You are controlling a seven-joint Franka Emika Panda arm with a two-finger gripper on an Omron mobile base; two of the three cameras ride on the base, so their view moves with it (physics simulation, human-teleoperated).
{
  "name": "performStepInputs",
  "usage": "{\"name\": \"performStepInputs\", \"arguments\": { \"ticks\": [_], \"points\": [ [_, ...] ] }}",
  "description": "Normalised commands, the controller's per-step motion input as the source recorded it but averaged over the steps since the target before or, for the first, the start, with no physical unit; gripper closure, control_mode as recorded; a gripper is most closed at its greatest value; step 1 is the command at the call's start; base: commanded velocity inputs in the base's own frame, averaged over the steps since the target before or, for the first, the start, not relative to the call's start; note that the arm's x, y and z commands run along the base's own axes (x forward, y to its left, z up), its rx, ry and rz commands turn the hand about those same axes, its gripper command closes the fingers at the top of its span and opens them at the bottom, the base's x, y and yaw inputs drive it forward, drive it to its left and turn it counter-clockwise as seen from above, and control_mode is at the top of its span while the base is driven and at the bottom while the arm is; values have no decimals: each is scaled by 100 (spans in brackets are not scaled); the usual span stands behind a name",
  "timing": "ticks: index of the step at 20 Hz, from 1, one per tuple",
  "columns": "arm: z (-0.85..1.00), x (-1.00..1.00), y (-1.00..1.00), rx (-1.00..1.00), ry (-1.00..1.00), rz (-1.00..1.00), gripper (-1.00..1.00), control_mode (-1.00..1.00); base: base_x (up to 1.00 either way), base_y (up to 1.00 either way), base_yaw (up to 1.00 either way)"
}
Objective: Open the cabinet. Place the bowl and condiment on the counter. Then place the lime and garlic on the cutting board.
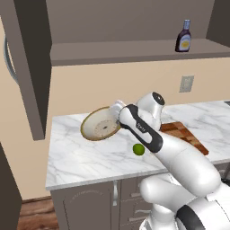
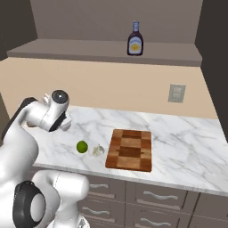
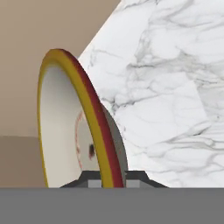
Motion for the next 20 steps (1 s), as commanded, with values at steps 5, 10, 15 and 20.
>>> {"name": "performStepInputs", "arguments": {
  "ticks": [5,10,15,20],
  "points": [
    [-8,11,9,0,0,-8,100,-100,0,0,0],
    [0,0,1,4,11,-3,100,-100,0,0,0],
    [-4,5,2,5,1,0,100,-100,0,0,0],
    [-19,7,2,1,0,0,100,-100,0,0,0]
  ]
}}
